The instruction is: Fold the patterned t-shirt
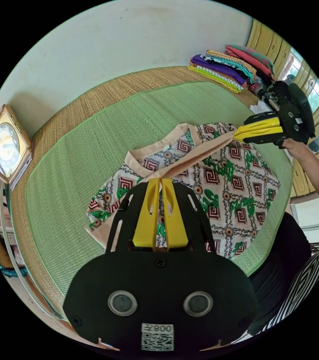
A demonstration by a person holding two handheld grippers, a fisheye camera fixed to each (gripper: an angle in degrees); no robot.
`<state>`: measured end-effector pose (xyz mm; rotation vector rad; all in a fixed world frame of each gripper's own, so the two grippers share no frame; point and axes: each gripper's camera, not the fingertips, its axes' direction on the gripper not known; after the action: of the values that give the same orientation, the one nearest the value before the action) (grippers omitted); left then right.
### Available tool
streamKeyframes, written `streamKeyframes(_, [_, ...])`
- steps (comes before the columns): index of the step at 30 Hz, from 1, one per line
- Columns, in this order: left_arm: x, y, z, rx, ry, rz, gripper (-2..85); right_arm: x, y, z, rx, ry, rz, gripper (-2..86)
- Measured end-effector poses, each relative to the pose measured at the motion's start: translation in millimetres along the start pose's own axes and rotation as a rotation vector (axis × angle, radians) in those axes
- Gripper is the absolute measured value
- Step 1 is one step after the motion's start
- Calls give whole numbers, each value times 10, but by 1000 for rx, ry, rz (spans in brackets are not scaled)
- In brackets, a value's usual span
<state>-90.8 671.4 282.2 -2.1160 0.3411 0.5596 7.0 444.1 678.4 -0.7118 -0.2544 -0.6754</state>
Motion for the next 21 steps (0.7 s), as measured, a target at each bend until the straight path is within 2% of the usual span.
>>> streamKeyframes(6, [-133, -270, 12, -40, 2, -28, 10, 240, -212, 45, -23, 7, 42, 7])
streamKeyframes(11, [-280, -252, -15, -33, -51, -140, 9, 596, -315, 233, -84, 8, 157, 7])
streamKeyframes(16, [-285, 252, -332, 105, -33, -183, 3, 597, -36, 35, 48, -2, 232, 2])
streamKeyframes(21, [-297, 604, -240, 67, 77, -202, 1, 521, 272, 100, 91, -54, 282, -3])
